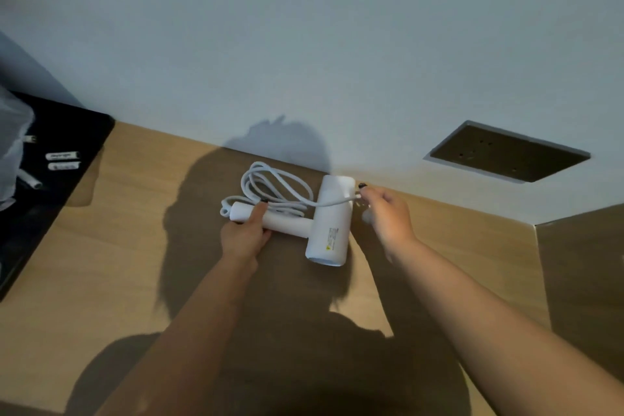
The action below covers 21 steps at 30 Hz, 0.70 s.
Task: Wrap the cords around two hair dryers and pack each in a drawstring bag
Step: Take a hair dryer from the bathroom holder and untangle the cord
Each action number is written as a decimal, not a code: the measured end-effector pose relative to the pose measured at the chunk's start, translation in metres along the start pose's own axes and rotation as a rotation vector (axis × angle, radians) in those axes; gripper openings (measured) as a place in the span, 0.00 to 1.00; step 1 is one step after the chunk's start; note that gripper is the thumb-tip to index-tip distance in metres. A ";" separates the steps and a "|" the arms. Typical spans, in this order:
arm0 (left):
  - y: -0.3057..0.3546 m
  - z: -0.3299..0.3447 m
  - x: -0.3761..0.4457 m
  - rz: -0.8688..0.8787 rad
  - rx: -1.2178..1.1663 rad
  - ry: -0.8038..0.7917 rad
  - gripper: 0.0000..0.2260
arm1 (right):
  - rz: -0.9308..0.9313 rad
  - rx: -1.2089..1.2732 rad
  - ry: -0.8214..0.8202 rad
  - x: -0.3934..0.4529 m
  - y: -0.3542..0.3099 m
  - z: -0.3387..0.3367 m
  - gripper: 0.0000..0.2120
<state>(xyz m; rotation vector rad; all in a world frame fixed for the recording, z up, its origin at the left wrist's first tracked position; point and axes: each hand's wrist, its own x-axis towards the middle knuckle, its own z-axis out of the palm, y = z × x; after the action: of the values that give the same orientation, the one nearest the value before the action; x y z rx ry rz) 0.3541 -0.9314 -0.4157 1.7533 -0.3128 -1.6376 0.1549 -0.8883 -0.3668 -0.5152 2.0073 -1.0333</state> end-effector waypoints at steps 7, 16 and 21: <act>-0.005 -0.016 -0.025 0.146 0.342 -0.008 0.19 | -0.079 -0.029 -0.018 -0.030 -0.004 -0.010 0.10; 0.002 -0.019 -0.105 0.540 0.689 -0.332 0.16 | -0.140 -0.089 0.018 -0.091 0.033 -0.050 0.18; -0.010 -0.009 -0.130 0.683 1.104 -0.499 0.26 | -0.262 -0.475 -0.012 -0.114 0.057 -0.087 0.26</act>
<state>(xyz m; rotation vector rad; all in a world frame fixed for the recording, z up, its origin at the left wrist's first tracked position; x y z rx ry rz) 0.3378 -0.8418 -0.3217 1.5292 -2.0990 -1.3889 0.1532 -0.7386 -0.3295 -1.0558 2.2187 -0.6885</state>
